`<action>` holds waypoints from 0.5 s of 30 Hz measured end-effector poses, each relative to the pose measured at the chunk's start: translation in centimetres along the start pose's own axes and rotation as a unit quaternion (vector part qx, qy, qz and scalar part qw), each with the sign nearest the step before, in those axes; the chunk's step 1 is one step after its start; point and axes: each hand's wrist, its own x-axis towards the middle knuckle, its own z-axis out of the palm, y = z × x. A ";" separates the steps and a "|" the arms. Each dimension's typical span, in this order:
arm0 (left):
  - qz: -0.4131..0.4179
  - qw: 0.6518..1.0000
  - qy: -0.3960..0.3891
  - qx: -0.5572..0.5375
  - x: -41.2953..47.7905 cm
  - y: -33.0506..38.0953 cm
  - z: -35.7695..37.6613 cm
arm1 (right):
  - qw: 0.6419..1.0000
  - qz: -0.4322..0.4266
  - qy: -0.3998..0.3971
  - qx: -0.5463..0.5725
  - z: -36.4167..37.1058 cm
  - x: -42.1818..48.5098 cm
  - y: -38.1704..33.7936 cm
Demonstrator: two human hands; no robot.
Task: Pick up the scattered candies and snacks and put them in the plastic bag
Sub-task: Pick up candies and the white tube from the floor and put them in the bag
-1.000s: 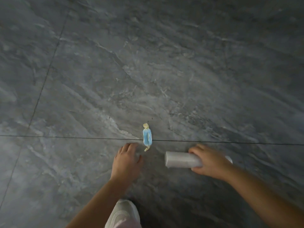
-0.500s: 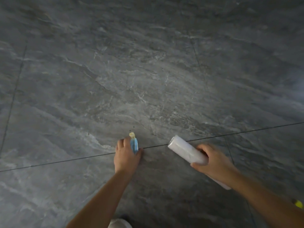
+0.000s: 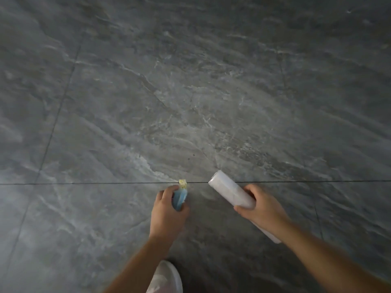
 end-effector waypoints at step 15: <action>0.069 0.997 0.010 -0.015 -4.3 8.3 -11.3 | 0.992 0.023 0.117 0.038 -5.3 -4.6 -6.1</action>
